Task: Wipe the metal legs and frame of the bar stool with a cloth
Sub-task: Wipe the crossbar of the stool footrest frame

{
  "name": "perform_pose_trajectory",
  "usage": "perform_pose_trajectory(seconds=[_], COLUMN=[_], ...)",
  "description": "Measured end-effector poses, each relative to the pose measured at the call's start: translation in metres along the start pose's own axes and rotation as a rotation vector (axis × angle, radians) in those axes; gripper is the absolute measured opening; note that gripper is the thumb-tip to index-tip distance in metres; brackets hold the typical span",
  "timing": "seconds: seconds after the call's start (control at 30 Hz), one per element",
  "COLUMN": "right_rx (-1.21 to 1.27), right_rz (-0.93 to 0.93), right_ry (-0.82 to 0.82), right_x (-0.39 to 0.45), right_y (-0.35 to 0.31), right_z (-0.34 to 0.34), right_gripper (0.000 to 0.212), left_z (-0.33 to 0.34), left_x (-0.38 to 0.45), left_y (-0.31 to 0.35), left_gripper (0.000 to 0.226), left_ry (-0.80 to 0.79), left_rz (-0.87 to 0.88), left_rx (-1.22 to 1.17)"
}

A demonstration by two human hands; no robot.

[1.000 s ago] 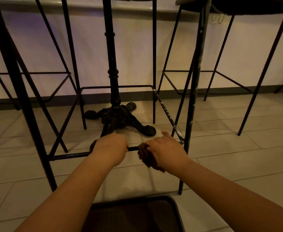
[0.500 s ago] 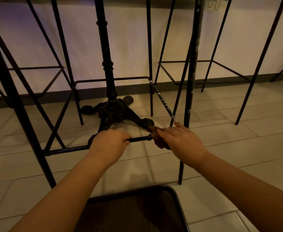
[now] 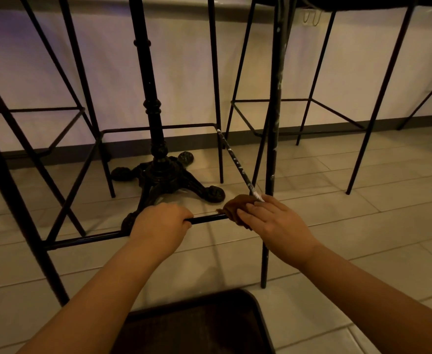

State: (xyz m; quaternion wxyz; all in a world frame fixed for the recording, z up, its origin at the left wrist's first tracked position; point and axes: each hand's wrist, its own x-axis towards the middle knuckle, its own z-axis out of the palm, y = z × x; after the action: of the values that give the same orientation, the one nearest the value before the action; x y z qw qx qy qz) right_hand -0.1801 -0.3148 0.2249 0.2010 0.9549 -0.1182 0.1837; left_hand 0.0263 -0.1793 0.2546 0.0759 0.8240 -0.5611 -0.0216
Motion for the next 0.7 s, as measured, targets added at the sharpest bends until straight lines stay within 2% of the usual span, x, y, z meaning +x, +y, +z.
perform_pose_trajectory(seconds=[0.13,0.37,0.5,0.6,0.7], right_rx=[-0.016,-0.057,-0.041,-0.008,0.087], right_rz=[-0.007,-0.105,-0.130,-0.144,-0.029], right_ry=[-0.045,0.011,0.006,-0.073,-0.088], right_x=[0.002,-0.014,-0.017,-0.030,-0.048], right_y=[0.000,0.015,0.017,0.018,0.022], right_z=[0.000,0.002,0.003,0.004,0.002], right_gripper=[0.055,0.057,0.048,0.039,0.035], left_z=[0.000,0.002,0.009,0.014,0.016], left_x=[0.002,0.003,0.006,0.009,0.010], left_y=[0.001,0.012,0.032,0.040,0.041], left_gripper=[0.022,0.025,0.030,0.033,0.034], left_ry=[-0.028,-0.001,0.064,0.097,0.127], left_rz=[-0.011,0.015,0.066,0.093,0.082], left_rx=[-0.017,0.006,-0.019,-0.015,-0.037])
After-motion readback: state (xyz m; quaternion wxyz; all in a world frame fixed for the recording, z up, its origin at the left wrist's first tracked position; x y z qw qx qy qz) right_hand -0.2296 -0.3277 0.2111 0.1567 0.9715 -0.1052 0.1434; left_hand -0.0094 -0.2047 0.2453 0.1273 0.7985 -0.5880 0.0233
